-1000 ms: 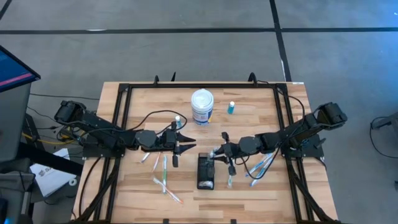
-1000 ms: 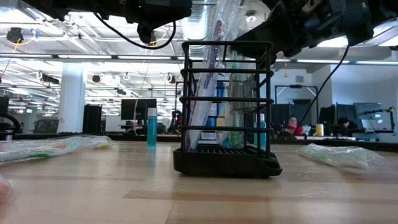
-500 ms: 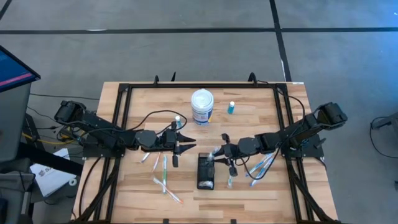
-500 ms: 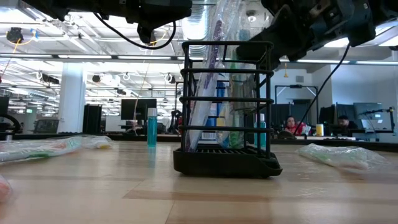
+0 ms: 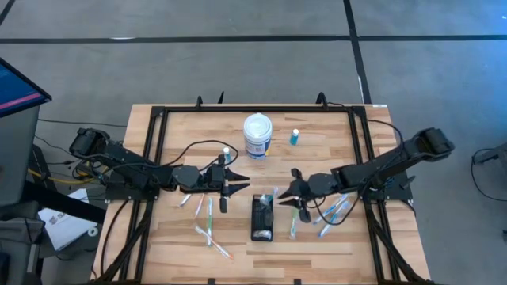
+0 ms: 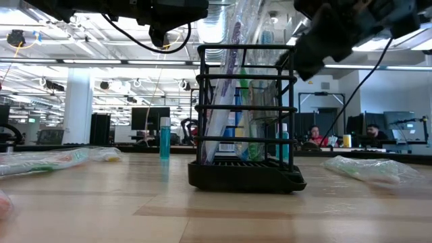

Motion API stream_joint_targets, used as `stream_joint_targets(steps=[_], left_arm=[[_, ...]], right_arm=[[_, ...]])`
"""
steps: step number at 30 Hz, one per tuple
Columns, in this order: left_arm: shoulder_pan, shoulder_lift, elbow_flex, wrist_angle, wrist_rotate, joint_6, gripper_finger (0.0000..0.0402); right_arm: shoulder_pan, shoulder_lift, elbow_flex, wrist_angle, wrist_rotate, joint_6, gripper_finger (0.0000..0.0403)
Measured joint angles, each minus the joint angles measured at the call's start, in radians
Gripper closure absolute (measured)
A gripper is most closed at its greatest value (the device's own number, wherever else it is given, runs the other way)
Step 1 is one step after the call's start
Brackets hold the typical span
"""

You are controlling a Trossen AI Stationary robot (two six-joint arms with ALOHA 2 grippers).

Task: Pick & Place toothbrushing station
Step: Put the top blue toothbrush into the black mesh organizer

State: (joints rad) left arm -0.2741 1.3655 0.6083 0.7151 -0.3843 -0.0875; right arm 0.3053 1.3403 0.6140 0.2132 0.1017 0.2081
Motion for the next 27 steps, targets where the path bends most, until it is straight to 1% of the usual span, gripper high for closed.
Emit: stream_joint_targets(steps=[8,13,22,27], left_arm=[[0.000,0.000,0.000,0.000,0.000,0.000,0.0325],[0.000,0.000,0.000,0.001,0.000,0.000,0.0325],[0.000,0.000,0.000,0.004,0.000,-0.004,0.0325],[0.000,0.000,0.000,0.006,0.000,-0.025,0.0325]], right_arm=[[0.034,-0.072,0.000,-0.295,0.000,0.217,0.0326],[0.056,-0.122,0.000,-0.444,-0.014,0.390,0.0326],[0.088,-0.170,0.000,-0.654,-0.089,0.647,0.0326],[0.110,-0.171,0.000,-0.709,-0.133,0.791,0.0326]])
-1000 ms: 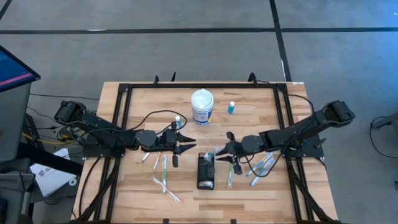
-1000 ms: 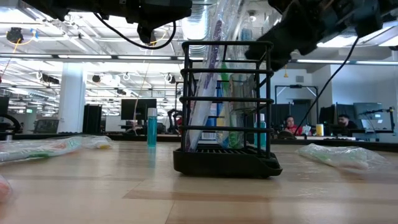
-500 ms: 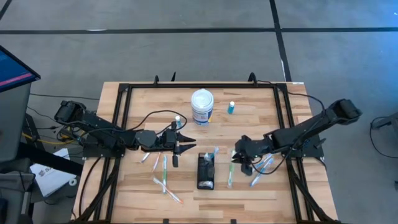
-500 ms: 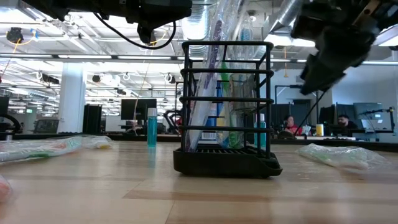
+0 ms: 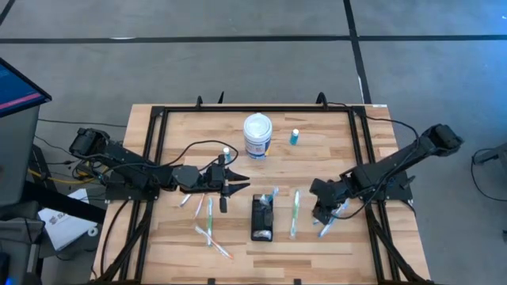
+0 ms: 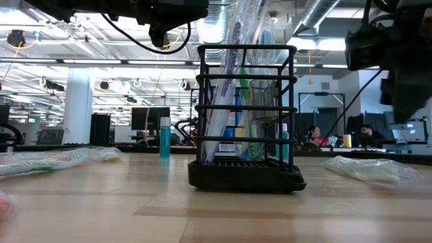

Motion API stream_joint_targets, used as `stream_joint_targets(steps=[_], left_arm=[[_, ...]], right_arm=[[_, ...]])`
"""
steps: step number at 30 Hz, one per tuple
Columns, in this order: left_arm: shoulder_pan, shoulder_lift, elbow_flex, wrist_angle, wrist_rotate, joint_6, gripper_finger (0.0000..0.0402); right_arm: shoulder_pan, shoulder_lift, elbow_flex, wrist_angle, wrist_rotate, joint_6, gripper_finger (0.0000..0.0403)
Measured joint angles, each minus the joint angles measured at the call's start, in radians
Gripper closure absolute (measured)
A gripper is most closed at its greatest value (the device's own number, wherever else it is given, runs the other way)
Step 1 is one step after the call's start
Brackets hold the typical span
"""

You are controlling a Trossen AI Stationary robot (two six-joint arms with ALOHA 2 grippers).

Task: Pick & Place toothbrushing station
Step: Put the top blue toothbrush into the black mesh organizer

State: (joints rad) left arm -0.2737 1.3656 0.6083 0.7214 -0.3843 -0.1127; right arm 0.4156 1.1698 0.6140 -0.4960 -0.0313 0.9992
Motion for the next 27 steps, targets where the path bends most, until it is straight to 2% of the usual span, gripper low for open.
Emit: stream_joint_targets(steps=[6,20,27], left_arm=[[0.000,0.000,0.000,0.007,0.000,0.001,0.0325],[0.006,0.000,0.000,0.023,0.000,0.003,0.0325],[0.006,-0.029,0.000,0.037,0.000,0.003,0.0325]], right_arm=[[0.035,0.000,0.000,-0.009,-0.007,0.153,0.0326],[0.056,0.000,0.000,-0.153,0.006,0.527,0.0326],[0.088,0.000,0.000,-0.274,0.060,0.747,0.0326]])
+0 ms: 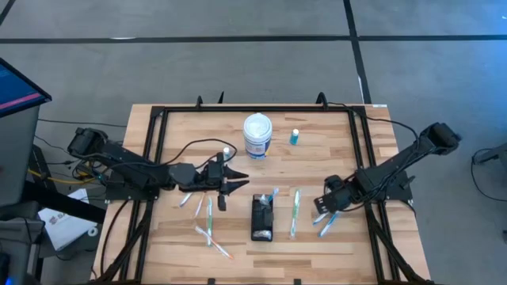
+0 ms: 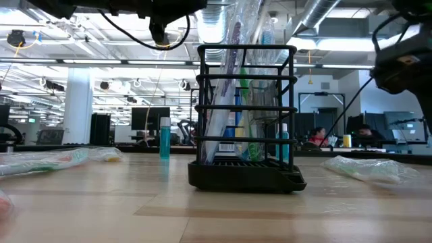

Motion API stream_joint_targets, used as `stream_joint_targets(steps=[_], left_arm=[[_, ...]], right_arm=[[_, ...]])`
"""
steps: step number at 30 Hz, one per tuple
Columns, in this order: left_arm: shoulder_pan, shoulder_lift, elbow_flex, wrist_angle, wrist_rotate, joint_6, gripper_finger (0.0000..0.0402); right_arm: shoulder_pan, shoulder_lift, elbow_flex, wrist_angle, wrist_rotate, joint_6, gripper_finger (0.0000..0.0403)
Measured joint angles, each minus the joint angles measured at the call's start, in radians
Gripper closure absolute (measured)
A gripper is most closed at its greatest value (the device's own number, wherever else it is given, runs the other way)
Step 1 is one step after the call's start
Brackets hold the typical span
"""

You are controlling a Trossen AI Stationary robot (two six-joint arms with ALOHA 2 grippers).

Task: Pick & Place toothbrushing station
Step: Put the top blue toothbrush into the black mesh organizer

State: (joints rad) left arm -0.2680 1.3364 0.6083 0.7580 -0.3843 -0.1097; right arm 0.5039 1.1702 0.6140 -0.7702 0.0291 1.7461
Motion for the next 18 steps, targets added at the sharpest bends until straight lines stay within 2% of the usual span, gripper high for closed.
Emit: stream_joint_targets(steps=[12,18], left_arm=[[-0.002,-0.080,0.000,-0.019,0.000,0.000,0.0325],[-0.002,-0.104,0.000,-0.015,0.000,0.017,0.0325]], right_arm=[[0.149,0.010,0.000,-0.071,0.104,0.348,0.0325],[0.176,0.044,0.000,-0.065,0.133,0.387,0.0325]])
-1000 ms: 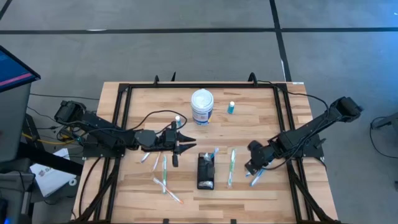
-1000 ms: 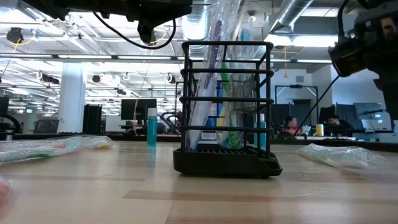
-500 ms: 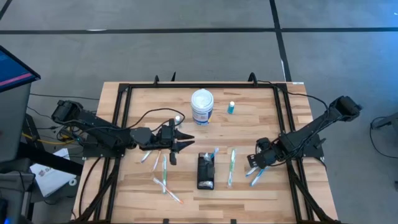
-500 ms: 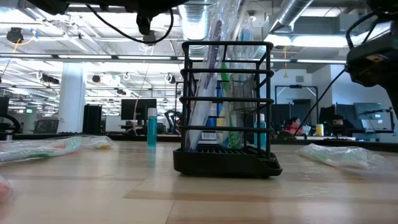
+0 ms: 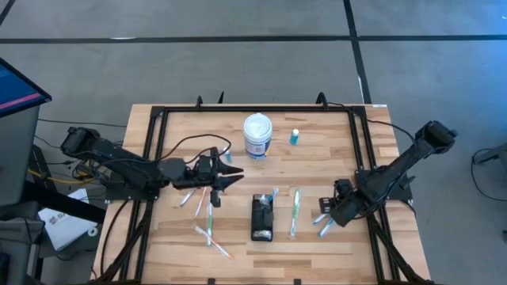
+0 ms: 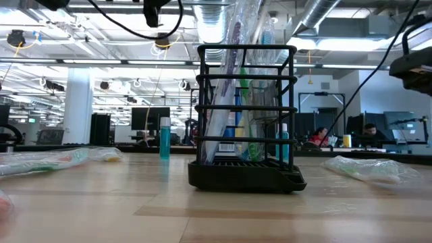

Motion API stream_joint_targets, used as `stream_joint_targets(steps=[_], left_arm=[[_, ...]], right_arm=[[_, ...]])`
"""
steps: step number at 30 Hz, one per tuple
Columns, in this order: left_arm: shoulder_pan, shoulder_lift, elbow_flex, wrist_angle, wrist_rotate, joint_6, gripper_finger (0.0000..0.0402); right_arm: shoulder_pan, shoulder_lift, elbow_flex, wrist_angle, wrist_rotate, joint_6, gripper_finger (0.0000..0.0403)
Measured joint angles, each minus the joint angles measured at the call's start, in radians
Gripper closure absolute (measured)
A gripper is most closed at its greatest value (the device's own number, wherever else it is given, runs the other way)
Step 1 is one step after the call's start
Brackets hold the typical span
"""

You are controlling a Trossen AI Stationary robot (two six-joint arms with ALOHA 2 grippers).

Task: Pick & Place toothbrushing station
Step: Put the top blue toothbrush into the black mesh organizer

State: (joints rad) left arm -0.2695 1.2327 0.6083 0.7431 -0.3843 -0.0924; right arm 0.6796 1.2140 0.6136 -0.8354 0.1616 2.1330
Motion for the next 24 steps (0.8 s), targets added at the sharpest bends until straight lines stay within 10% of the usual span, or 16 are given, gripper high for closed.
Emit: stream_joint_targets(steps=[24], left_arm=[[0.000,-0.006,0.000,-0.021,0.000,0.033,0.0325]], right_arm=[[0.007,0.069,0.000,0.040,-0.003,0.026,0.0325]])
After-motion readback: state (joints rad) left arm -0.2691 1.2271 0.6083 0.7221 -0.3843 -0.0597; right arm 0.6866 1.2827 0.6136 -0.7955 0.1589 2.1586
